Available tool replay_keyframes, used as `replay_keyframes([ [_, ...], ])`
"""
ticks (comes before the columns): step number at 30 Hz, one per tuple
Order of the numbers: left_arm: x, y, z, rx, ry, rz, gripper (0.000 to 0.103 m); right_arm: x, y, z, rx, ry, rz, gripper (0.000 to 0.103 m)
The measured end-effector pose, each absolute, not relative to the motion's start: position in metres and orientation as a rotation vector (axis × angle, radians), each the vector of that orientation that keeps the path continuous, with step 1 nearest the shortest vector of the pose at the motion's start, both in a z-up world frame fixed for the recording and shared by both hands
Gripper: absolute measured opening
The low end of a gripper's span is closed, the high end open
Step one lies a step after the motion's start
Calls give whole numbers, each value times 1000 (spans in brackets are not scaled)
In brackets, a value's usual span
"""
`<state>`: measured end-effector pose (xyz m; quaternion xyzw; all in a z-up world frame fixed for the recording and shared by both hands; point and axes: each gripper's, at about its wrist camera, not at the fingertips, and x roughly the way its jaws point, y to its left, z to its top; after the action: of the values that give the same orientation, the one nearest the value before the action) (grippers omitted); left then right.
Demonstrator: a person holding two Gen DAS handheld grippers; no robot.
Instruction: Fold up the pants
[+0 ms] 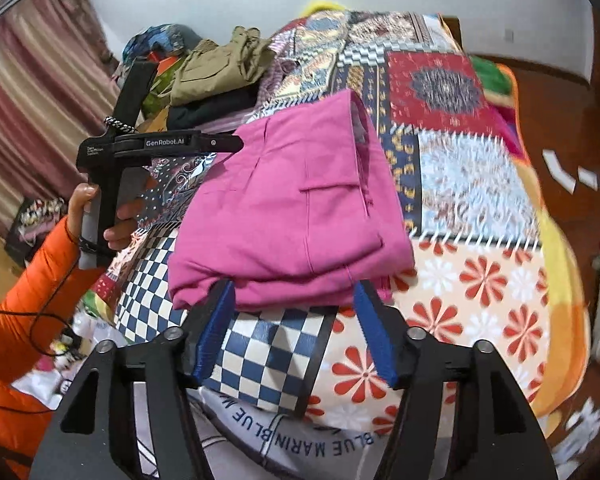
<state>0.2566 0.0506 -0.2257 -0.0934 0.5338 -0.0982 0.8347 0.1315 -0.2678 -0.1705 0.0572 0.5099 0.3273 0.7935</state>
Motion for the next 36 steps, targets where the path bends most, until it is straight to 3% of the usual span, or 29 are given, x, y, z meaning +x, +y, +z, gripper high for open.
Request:
replay_keyframes([
  [4, 266, 48, -236, -237, 1158, -240, 82, 134, -261, -186, 137, 1161, 716, 59],
  [6, 271, 46, -238, -270, 1165, -272, 73, 136, -262, -188, 166, 1161, 730, 59],
  [10, 277, 41, -240, -308, 1170, -337, 44, 148, -267, -188, 211, 1145, 722, 59],
  [26, 218, 46, -216, -106, 1073, -169, 20, 214, -258, -200, 125, 1094, 640, 59],
  [36, 165, 56, -207, -155, 1074, -100, 18, 252, -244, -205, 55, 1087, 631, 58],
])
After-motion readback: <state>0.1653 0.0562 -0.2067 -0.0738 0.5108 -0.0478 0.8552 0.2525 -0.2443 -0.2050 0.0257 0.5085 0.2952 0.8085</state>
